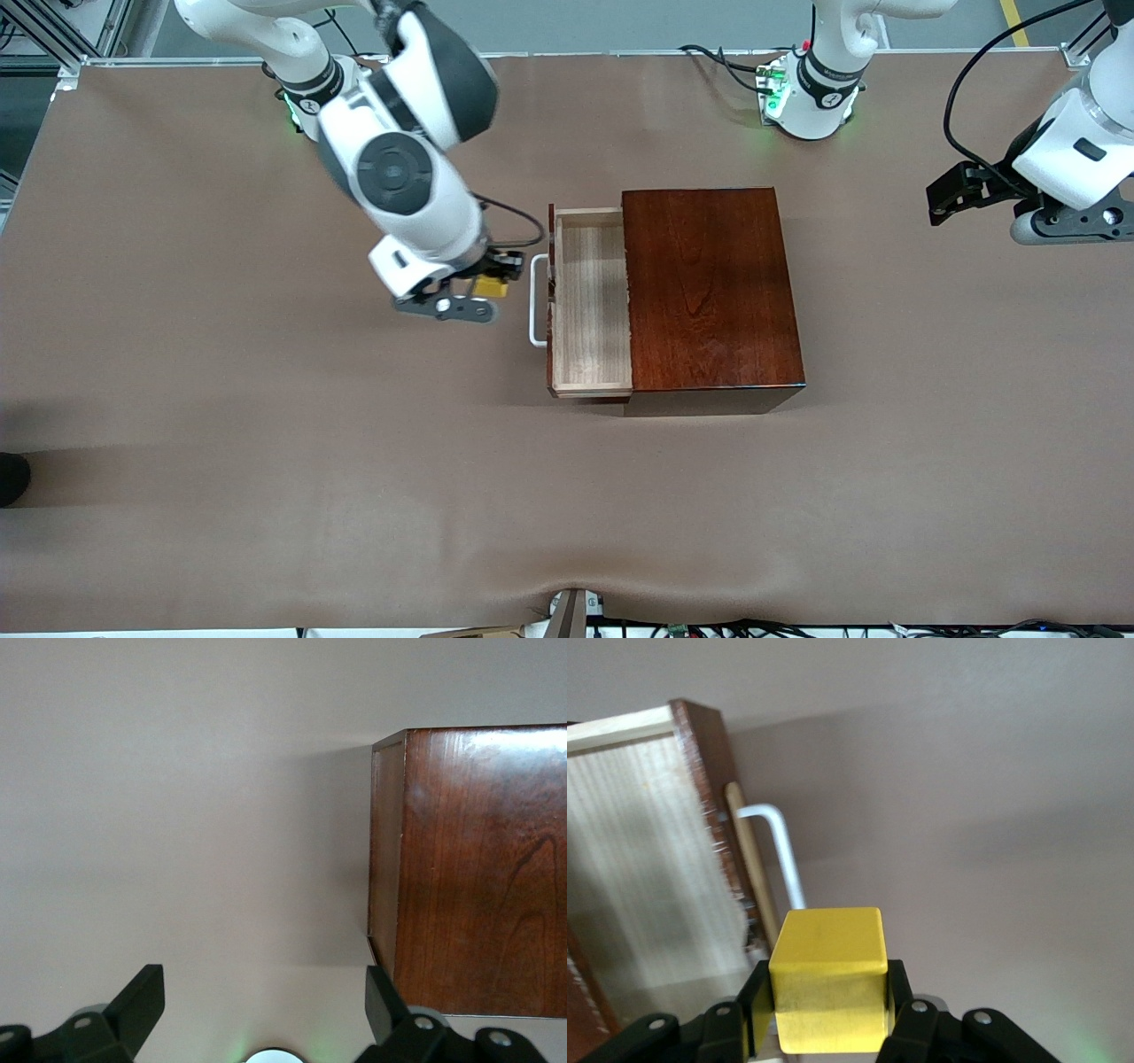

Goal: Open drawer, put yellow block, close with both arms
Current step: 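Carry the yellow cube with the right gripper over the open drawer, then lower the cube into the drawer and open the right gripper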

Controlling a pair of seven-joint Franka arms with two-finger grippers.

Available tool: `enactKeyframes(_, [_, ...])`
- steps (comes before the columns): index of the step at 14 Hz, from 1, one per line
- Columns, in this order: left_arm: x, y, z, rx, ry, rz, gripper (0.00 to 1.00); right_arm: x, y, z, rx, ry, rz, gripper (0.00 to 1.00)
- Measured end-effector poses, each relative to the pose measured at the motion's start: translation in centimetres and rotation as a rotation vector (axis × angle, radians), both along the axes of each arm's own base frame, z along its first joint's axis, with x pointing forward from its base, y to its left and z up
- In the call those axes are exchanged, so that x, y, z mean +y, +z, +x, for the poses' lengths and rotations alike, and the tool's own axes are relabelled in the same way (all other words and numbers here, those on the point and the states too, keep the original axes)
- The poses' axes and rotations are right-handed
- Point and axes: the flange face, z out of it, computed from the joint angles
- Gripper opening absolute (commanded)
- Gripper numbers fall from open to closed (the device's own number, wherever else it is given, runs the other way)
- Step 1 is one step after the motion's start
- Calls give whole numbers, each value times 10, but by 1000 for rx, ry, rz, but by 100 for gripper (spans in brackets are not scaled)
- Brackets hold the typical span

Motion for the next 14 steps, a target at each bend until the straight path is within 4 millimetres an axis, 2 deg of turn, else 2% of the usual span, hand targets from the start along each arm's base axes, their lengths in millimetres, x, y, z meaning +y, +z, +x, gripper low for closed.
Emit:
enactKeyframes(3, [0, 0, 0, 1, -1, 0, 100, 42, -25, -7, -24, -47, 9, 0])
enactKeyframes(5, [-1, -1, 0, 2, -1, 0, 100, 59, -38, -13, -29, -62, 10, 0])
enactKeyframes(10, [-1, -1, 0, 3, -2, 0, 100, 73, -37, -20, -17, -98, 37, 0])
enactKeyframes(14, [-1, -2, 0, 5, -2, 1, 100, 94, -60, -28, -25, -110, 44, 0])
